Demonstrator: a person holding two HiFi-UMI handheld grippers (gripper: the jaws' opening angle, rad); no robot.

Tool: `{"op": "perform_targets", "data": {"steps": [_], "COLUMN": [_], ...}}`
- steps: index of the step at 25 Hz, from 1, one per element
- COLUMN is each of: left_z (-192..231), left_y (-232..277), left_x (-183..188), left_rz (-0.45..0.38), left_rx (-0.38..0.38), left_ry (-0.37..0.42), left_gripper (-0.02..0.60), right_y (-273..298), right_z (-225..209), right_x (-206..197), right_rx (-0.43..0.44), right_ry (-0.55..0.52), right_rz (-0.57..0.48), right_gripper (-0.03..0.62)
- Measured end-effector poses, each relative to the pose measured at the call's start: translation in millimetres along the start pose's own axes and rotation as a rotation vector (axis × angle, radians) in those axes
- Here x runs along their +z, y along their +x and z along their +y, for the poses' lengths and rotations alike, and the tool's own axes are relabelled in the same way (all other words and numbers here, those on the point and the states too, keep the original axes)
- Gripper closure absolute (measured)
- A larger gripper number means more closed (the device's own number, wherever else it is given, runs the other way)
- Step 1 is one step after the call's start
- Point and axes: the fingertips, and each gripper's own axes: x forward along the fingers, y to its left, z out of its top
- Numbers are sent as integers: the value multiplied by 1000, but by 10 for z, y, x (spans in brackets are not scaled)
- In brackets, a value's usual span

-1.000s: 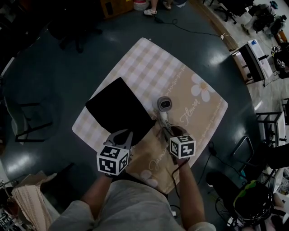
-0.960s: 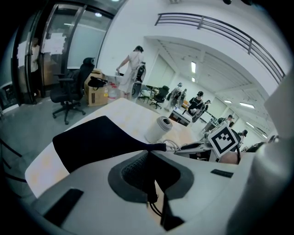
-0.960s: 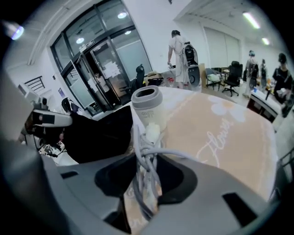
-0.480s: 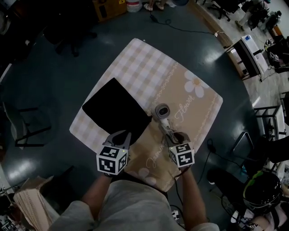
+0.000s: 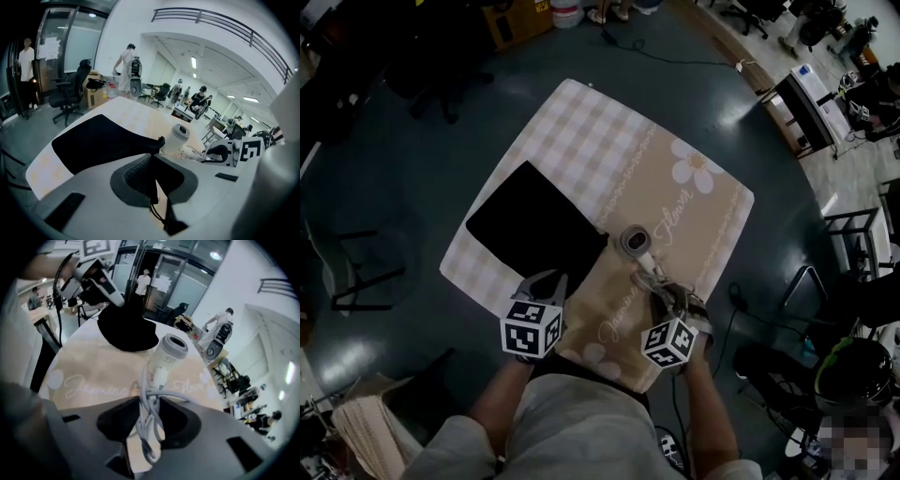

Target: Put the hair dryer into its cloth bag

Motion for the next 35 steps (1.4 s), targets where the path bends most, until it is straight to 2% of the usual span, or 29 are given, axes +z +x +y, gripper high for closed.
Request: {"op": "perform_targets", "data": {"steps": [4,8,11,14,18,21,24,26,28,30,32,35], "left_z": [-47,-139,-209,-258,-278,-265,-251,-244,-241,-241,-235,-234], "left_y": [12,19,46,68,70,72,60,50,38,31,26,18], "left_x": [-46,-95,-164,-236,-266,-231,-200,-188,-198,-207,-200,-171], "left_rz": [7,11,18,30,33,24,17,13,15,19,19,9], "left_rx": [1,-6,-14,-20,-25,-30,-38,-42,-44,-48,-52,-55], "left_ry": [11,20,21,20,16,13,8,11,14,11,4,-2], "left_gripper": [563,563,563,563,563,563,563,563,563,563,563,563], "right_y": [-115,-209,-226,-216,-444,-771,-938,-833,-594,-323,-109,96], "right_z": [175,311,361,313,287,149,-147,-273,-283,-246,-181,-79], "right_x": [-99,-266,-354,-349,-200,-84,48,116,123,52,-30,-75], "right_rx": [-53,-44,-10,-14,41,109,229,393,573,710,797,846], "right_ry": [-165,-198,-108,-7,159,308,381,394,384,410,462,551], "right_rz": [6,12,9,-5,-106,-186,-246,-241,-179,-85,-4,53], "right_gripper": [448,448,447,421,382,382,382,382,356,349,341,326]}}
